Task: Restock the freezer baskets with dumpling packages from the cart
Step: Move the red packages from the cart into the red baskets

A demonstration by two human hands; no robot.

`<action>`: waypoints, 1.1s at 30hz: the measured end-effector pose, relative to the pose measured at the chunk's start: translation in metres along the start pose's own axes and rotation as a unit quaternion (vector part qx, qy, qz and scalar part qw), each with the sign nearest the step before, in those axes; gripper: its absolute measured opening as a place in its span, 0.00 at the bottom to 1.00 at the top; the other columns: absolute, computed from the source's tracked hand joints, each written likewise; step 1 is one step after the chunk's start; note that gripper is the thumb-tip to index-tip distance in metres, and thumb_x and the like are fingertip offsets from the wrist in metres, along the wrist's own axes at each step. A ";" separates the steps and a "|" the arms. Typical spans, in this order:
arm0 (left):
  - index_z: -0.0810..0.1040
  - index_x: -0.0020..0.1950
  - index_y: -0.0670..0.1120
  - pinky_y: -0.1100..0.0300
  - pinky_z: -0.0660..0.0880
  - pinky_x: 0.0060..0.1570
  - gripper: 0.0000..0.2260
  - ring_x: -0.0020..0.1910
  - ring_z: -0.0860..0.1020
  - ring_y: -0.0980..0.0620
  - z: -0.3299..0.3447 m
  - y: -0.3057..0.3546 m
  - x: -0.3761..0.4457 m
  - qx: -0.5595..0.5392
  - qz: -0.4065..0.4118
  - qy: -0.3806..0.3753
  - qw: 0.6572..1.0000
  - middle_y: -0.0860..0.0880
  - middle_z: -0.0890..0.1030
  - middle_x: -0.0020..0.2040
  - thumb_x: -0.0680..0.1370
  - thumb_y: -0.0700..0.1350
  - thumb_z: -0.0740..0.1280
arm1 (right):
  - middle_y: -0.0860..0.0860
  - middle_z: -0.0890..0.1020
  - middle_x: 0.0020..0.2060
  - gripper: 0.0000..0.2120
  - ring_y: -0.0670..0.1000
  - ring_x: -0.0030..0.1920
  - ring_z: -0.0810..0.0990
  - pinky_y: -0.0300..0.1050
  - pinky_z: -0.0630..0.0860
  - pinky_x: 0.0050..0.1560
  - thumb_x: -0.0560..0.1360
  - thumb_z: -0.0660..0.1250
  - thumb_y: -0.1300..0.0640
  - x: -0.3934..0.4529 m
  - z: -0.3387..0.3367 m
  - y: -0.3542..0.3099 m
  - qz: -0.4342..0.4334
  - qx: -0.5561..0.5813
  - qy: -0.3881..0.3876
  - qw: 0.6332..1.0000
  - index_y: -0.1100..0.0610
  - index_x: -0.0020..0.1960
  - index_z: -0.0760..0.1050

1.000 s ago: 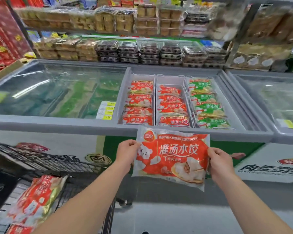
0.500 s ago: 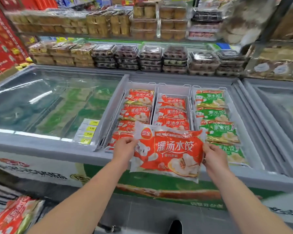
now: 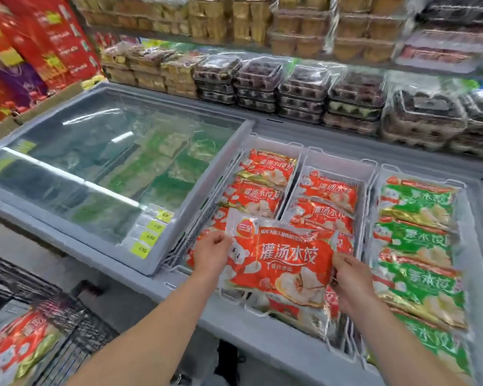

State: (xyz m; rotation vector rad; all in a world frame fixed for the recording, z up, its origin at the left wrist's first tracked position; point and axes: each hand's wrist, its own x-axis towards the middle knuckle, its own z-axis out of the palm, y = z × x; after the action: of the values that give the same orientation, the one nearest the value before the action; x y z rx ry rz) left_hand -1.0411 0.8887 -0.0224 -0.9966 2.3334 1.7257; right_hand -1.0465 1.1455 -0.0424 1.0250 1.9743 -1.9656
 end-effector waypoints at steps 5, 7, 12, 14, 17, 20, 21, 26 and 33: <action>0.79 0.34 0.46 0.54 0.77 0.45 0.12 0.41 0.80 0.45 0.013 0.012 0.074 0.021 -0.018 0.020 0.999 0.48 0.82 0.37 0.78 0.41 0.66 | 0.60 0.85 0.39 0.13 0.59 0.42 0.83 0.62 0.80 0.53 0.77 0.65 0.54 0.050 0.052 0.007 0.027 -0.032 0.017 0.999 0.62 0.40 0.81; 0.81 0.37 0.45 0.58 0.73 0.42 0.11 0.40 0.78 0.47 0.021 0.016 0.112 0.060 -0.036 0.003 0.998 0.47 0.82 0.38 0.79 0.41 0.65 | 0.63 0.83 0.35 0.13 0.56 0.34 0.79 0.57 0.79 0.41 0.73 0.66 0.56 0.074 0.075 0.007 0.054 -0.045 0.051 0.996 0.64 0.37 0.79; 0.75 0.35 0.45 0.56 0.73 0.40 0.12 0.42 0.79 0.42 0.041 0.021 0.182 0.140 -0.032 -0.003 0.990 0.39 0.83 0.42 0.79 0.39 0.62 | 0.60 0.76 0.32 0.12 0.52 0.30 0.71 0.47 0.68 0.33 0.75 0.62 0.65 0.112 0.130 -0.014 0.138 -0.035 0.080 0.987 0.58 0.34 0.74; 0.76 0.38 0.43 0.56 0.72 0.38 0.09 0.40 0.77 0.43 0.047 0.023 0.206 0.172 -0.031 -0.006 0.985 0.40 0.83 0.42 0.78 0.39 0.62 | 0.59 0.76 0.32 0.08 0.52 0.30 0.72 0.41 0.70 0.29 0.75 0.62 0.68 0.130 0.154 -0.022 0.177 -0.032 0.077 0.981 0.60 0.39 0.74; 0.78 0.57 0.43 0.51 0.77 0.55 0.13 0.52 0.80 0.43 0.054 0.016 0.230 0.224 0.024 -0.013 0.974 0.45 0.82 0.53 0.74 0.41 0.61 | 0.58 0.82 0.40 0.07 0.56 0.37 0.79 0.48 0.78 0.37 0.74 0.63 0.64 0.154 0.187 -0.022 0.173 -0.131 0.019 0.976 0.62 0.49 0.77; 0.64 0.75 0.41 0.46 0.62 0.74 0.29 0.74 0.65 0.41 0.067 -0.008 0.240 0.366 0.088 -0.067 0.924 0.41 0.68 0.74 0.75 0.44 0.66 | 0.58 0.77 0.62 0.23 0.61 0.61 0.77 0.52 0.74 0.61 0.74 0.67 0.60 0.165 0.202 -0.020 0.056 -0.390 -0.035 0.918 0.60 0.69 0.70; 0.60 0.78 0.42 0.46 0.58 0.76 0.31 0.77 0.59 0.40 0.069 -0.015 0.241 0.394 0.097 -0.095 0.909 0.41 0.62 0.78 0.77 0.46 0.66 | 0.58 0.74 0.65 0.26 0.60 0.64 0.75 0.51 0.71 0.63 0.75 0.68 0.59 0.163 0.206 -0.022 0.011 -0.436 -0.057 0.898 0.59 0.71 0.68; 0.50 0.81 0.51 0.43 0.49 0.76 0.35 0.79 0.48 0.38 0.078 -0.050 0.266 0.468 0.115 -0.150 0.863 0.43 0.49 0.81 0.79 0.52 0.64 | 0.56 0.67 0.71 0.31 0.59 0.67 0.71 0.50 0.69 0.67 0.76 0.68 0.54 0.183 0.222 -0.002 -0.143 -0.603 -0.190 0.762 0.57 0.76 0.61; 0.40 0.81 0.55 0.42 0.45 0.76 0.41 0.79 0.41 0.37 0.079 -0.093 0.282 0.501 0.112 -0.167 0.842 0.45 0.40 0.81 0.78 0.57 0.65 | 0.55 0.42 0.80 0.45 0.59 0.80 0.43 0.57 0.46 0.78 0.78 0.63 0.41 0.213 0.249 0.033 -0.151 -0.738 -0.244 0.611 0.55 0.80 0.38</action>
State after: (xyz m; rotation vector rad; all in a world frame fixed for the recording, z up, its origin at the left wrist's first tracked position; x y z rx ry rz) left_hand -1.2373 0.8161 -0.2471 -0.2052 2.5812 0.4095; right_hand -1.2711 0.9827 -0.2191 -0.2927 2.3684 -0.0291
